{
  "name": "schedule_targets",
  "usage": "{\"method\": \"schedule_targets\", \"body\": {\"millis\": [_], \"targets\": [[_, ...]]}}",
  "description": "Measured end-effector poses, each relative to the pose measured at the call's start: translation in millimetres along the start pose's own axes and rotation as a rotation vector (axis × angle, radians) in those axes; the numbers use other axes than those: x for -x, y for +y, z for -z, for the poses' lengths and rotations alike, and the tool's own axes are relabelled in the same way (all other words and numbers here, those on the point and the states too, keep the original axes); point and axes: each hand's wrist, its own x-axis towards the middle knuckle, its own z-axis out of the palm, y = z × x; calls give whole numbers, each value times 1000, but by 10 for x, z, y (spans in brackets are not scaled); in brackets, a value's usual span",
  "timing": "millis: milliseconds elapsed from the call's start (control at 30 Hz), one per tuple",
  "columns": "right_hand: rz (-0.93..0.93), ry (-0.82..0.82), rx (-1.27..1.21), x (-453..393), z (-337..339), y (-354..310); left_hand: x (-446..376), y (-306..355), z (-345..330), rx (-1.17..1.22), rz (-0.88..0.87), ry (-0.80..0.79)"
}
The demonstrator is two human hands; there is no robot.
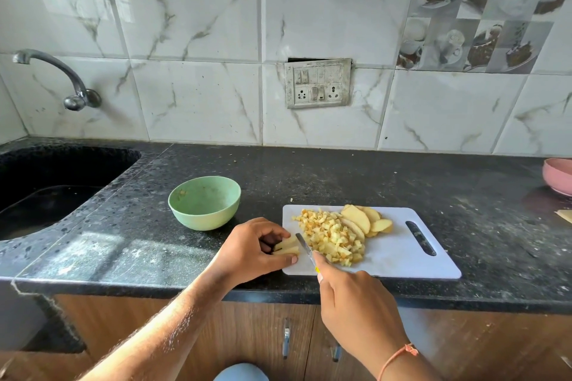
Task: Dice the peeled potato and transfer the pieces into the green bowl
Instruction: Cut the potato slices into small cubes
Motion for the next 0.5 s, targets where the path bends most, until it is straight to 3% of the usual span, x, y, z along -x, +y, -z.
{"method": "schedule_targets", "body": {"millis": [300,500], "targets": [[14,4,22,-3,-13,-24,-11,-2,33,-13,30,-59],[12,8,37,1,-16,-52,-3,13,16,-9,32,-16]]}}
